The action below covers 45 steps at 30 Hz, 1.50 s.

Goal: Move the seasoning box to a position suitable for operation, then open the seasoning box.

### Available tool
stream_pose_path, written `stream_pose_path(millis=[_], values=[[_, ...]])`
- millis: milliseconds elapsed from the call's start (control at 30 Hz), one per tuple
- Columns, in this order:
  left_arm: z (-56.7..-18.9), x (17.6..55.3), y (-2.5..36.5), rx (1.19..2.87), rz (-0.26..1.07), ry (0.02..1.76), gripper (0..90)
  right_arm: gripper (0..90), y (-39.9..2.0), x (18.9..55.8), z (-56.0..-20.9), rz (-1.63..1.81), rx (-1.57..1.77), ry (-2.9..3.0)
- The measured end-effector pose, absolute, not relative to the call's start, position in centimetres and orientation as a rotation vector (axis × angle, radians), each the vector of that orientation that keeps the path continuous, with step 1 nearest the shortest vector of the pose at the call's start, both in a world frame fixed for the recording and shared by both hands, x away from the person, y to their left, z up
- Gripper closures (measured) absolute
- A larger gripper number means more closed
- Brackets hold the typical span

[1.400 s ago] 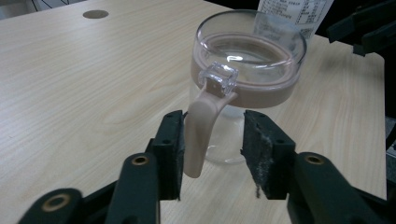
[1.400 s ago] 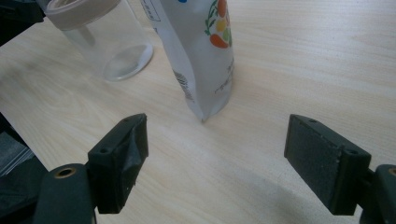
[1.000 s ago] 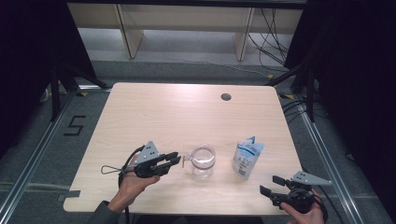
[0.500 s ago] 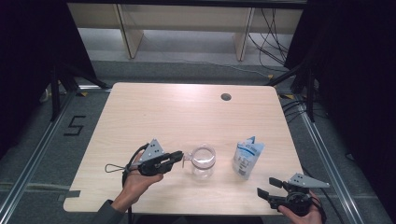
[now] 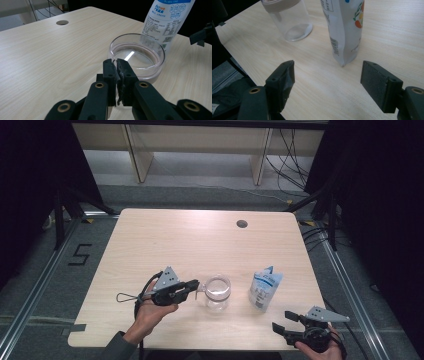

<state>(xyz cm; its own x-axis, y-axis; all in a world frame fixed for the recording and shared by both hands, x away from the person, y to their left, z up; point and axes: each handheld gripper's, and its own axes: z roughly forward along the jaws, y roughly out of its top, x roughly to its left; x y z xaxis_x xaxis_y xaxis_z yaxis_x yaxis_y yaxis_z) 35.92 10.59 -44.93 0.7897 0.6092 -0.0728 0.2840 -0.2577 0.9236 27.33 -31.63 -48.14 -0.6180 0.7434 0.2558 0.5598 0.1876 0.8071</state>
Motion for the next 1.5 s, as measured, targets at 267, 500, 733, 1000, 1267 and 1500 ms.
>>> stream_pose_path(millis=[267,500,733,1000,1267,1500], values=[[-44.5,36.0,10.0,1.859,0.359,0.675,86.1,28.6,-31.7,27.3,-48.3,1.44,1.25,2.275],[-44.5,36.2,10.1,1.86,0.366,0.68,87.8,28.7,-31.6,27.4,-48.2,1.4,1.232,2.267],[-44.8,36.2,10.3,1.857,0.362,0.683,88.1,28.6,-31.4,27.3,-48.2,1.404,1.289,2.288],[-44.7,36.2,10.1,1.86,0.363,0.677,88.1,29.1,-31.2,27.2,-48.2,1.426,1.294,2.283],[-44.6,36.1,10.3,1.862,0.376,0.684,88.4,37.6,-30.7,27.1,-48.0,1.443,1.256,2.297],[-44.5,36.1,10.3,1.862,0.377,0.682,88.4,47.0,-29.6,27.5,-47.9,1.468,1.137,2.29]])
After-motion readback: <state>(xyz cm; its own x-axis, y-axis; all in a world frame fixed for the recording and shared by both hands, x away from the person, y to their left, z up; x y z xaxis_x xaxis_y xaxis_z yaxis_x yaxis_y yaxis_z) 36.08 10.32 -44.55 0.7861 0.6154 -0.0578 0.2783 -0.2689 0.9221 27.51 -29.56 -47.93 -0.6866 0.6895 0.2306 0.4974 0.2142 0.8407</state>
